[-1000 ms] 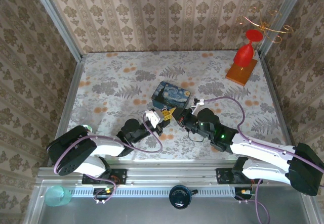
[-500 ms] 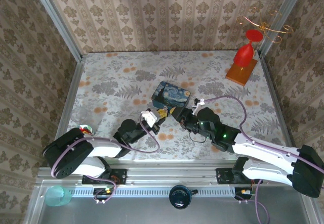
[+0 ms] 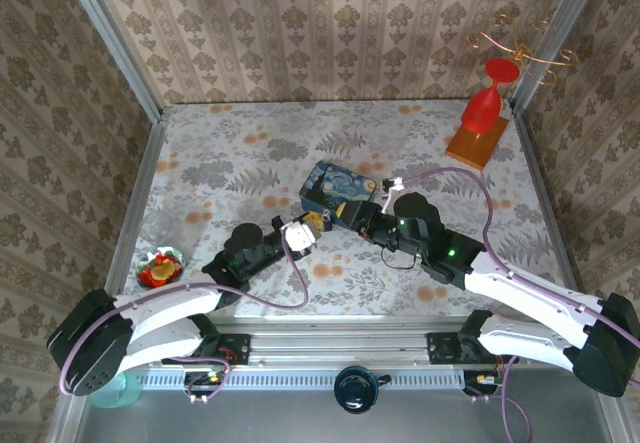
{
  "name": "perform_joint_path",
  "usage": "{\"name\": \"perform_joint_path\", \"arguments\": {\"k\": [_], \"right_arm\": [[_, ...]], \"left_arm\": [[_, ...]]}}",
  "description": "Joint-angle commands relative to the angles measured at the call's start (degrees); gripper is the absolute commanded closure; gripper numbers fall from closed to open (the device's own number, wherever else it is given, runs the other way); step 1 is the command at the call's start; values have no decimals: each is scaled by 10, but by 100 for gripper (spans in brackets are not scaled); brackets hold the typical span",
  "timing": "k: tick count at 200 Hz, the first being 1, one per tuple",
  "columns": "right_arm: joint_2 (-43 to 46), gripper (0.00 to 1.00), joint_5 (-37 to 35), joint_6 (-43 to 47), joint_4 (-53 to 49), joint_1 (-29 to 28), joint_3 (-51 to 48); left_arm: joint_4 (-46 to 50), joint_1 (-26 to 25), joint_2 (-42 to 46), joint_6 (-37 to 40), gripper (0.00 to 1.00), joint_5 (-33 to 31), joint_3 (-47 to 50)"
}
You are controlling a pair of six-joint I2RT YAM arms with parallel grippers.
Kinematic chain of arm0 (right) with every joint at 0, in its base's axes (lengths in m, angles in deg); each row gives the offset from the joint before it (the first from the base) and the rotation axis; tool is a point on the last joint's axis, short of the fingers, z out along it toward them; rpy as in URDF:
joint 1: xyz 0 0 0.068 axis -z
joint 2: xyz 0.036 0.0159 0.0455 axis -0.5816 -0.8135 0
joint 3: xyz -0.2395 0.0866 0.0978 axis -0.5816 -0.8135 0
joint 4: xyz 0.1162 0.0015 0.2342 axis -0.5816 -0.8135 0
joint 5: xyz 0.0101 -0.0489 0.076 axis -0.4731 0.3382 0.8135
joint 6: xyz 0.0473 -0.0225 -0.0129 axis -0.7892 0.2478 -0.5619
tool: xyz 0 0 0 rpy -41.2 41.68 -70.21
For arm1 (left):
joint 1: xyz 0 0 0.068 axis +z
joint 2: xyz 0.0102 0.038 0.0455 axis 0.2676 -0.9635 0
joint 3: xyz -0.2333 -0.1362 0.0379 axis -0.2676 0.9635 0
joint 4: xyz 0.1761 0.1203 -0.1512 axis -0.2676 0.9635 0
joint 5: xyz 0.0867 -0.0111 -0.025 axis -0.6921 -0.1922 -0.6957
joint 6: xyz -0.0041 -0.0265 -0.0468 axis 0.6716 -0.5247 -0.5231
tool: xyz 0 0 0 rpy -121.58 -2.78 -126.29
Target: Unlock the padlock with the key
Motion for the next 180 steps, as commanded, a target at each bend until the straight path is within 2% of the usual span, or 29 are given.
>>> {"name": "perform_joint_path", "arguments": {"k": [1,47,100,129,180], "right_arm": [[-2,60,37,10,-15,3,12],[-18,65,45,-9,-33,-13,18],[-24,67,51,-14,-37,-13,17],[-32,73,49,-14,-44,-12,21],[-49,74,44,-20,-63,-12,24]], "left_arm": [[78,-4,16,95,100,2,-22],[86,-5,-3,154,100,23,-42],[82,-21,-34,169,100,44,-56],[75,-28,-43,173,100,44,-57],[76,-29,-39,176,100,42,-57]]}}
